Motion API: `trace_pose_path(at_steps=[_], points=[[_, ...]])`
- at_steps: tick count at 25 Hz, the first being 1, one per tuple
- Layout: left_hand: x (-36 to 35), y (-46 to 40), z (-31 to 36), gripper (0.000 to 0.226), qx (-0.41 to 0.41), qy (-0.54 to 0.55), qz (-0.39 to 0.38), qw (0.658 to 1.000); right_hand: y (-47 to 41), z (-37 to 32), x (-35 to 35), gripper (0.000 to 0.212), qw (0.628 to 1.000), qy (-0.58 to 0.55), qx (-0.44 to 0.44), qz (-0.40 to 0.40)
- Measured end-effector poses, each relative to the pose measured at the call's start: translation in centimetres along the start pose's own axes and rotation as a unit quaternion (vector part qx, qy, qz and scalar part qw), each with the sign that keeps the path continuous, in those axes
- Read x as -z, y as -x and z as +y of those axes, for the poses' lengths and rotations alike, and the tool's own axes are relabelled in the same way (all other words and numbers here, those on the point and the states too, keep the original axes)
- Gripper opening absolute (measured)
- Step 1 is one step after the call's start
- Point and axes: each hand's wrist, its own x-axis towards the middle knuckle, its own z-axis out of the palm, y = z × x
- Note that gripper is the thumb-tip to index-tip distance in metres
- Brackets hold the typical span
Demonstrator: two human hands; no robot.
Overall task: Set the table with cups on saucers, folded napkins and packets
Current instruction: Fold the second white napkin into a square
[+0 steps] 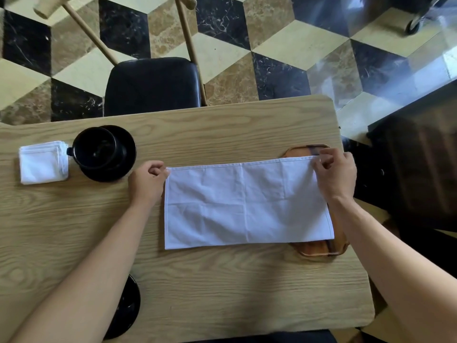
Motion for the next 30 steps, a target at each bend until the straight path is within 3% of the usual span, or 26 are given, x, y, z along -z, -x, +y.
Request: trace_pose_path(at_steps=[5,8,11,15,19,22,25,27,30], points=[[0.2,0.3,0.0,0.018,-0.124,-0.121,-0.011,0.985,-0.3,0.9,0.6,0.021,0.997,0.024,0.065,-0.038],[0.7,-0.1,0.6,0.007,-0.114,-0.117,-0.025,0.986,-1.1,0.7,0.9,0.014,0.994,0.047,0.063,-0.074],[1.2,-0.3,0.8,0.015,-0.1,-0.11,-0.049,0.988,-1.5,0.6,1.3,0.008,0.992,0.042,0.066,-0.1],[2.7,0.2,0.6,0.018,-0.017,0.025,-0.082,0.996,-1.1,0.7,3.0,0.012,0.993,-0.036,-0.001,-0.114],[5.1,2.0,1.4,0.014,0.024,0.173,-0.094,0.98,-0.2,-0.1,5.8,0.022,0.974,-0.172,-0.062,-0.137],[7.2,4.3,2.2,0.012,0.016,0.223,-0.091,0.971,1.3,-0.7,8.2,0.031,0.967,-0.17,-0.018,-0.187],[9.6,7.0,2.7,0.014,0.005,0.239,-0.096,0.966,3.2,-1.0,10.9,0.023,0.961,-0.139,0.03,-0.239],[11.6,8.8,2.8,0.011,0.005,0.252,-0.096,0.963,4.3,-0.8,12.7,0.02,0.94,-0.177,0.028,-0.29],[15.0,11.1,1.9,0.009,0.013,0.294,-0.159,0.942,5.6,0.4,14.9,0.042,0.866,-0.291,-0.025,-0.406]])
